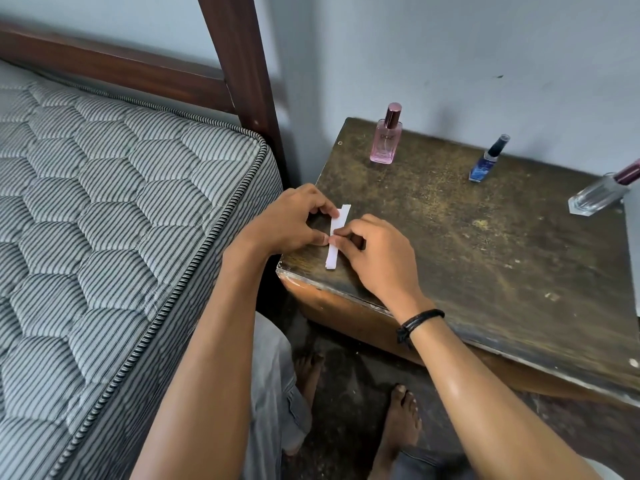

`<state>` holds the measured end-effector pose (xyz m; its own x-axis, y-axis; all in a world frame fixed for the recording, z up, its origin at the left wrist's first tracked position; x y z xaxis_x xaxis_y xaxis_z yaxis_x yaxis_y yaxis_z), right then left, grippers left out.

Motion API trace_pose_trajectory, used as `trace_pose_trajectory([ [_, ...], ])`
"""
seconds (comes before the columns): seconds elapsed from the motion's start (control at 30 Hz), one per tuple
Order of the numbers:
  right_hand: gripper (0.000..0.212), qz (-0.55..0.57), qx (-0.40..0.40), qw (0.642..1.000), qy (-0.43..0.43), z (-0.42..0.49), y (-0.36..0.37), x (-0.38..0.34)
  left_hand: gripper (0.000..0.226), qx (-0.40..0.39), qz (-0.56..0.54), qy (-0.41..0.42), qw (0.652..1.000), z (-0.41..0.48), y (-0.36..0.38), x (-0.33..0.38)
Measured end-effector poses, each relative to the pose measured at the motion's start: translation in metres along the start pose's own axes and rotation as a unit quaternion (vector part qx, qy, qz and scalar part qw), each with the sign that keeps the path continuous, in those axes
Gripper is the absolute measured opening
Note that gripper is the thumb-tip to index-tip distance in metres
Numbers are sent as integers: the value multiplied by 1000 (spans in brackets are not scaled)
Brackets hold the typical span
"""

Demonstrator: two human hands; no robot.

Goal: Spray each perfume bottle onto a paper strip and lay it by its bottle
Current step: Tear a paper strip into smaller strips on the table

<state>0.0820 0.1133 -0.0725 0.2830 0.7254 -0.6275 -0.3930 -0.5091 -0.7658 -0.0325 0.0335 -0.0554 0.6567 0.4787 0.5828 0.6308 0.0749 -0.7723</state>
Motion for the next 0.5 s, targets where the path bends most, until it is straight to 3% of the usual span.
trace_pose_trajectory([
  [0.2, 18, 15, -76, 997, -10, 4, 1, -2, 41, -1, -10, 6, 1000, -1, -1, -1],
  [0.33, 45, -12, -153, 987, -42, 0, 3, -8, 40, 0, -15, 8, 1000, 0, -1, -1],
  [0.5, 49, -24, -144, 988, -42, -4, 2, -10, 42, -3, -4, 6, 1000, 0, -1, -1],
])
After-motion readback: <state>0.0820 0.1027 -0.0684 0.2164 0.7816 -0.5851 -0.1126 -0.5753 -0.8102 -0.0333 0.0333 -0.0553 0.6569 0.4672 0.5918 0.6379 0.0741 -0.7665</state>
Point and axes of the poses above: each hand's wrist, its own z-axis towards the middle knuckle, its own y-axis out of the palm, x = y × z, the point moved 9 cm from there along z, towards the middle knuckle, and after that the axes turned 5 degrees about -x, right-handed, at the moved point
